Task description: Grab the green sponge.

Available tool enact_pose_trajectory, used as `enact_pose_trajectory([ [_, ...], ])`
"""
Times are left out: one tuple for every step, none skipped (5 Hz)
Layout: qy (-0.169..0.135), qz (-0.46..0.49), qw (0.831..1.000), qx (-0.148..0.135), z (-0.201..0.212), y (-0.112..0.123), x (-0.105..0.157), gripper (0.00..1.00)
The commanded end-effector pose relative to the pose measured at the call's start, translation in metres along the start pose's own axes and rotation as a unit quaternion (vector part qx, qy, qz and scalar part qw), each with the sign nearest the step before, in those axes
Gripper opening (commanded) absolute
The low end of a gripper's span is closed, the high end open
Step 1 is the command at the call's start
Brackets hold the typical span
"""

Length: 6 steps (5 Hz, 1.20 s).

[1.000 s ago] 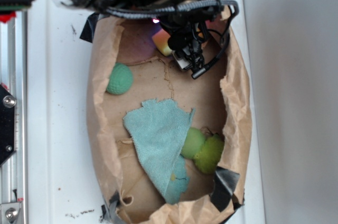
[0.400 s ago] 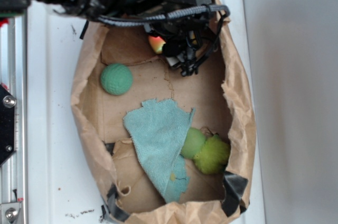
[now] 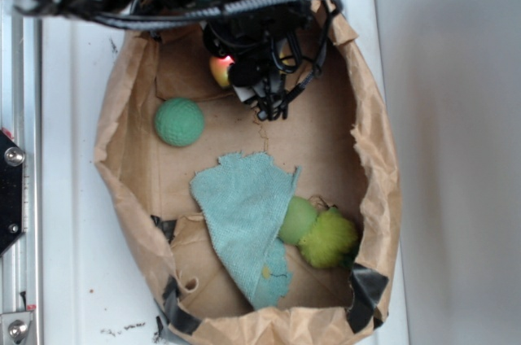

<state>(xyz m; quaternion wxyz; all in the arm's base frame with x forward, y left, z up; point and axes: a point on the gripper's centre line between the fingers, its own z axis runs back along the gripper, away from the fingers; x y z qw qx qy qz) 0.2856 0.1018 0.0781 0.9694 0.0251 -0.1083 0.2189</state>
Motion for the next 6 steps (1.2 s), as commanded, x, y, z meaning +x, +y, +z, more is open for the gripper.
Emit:
enact_pose_trajectory([
  [-0.020, -0.041, 0.999, -0.023, 0.051, -0.014, 0.000, 0.00],
  [-0.007, -0.063, 0.998, -0.023, 0.065, -0.040, -0.011, 0.00],
  [0.012, -0.089, 0.996, -0.014, 0.075, -0.065, -0.020, 0.00],
  [0.019, -0.099, 0.995, -0.016, 0.091, -0.078, -0.029, 0.00],
  [0.017, -0.097, 0.995, -0.033, 0.109, -0.079, -0.034, 0.00],
  [0.005, -0.096, 0.994, -0.041, 0.124, -0.075, -0.034, 0.00],
])
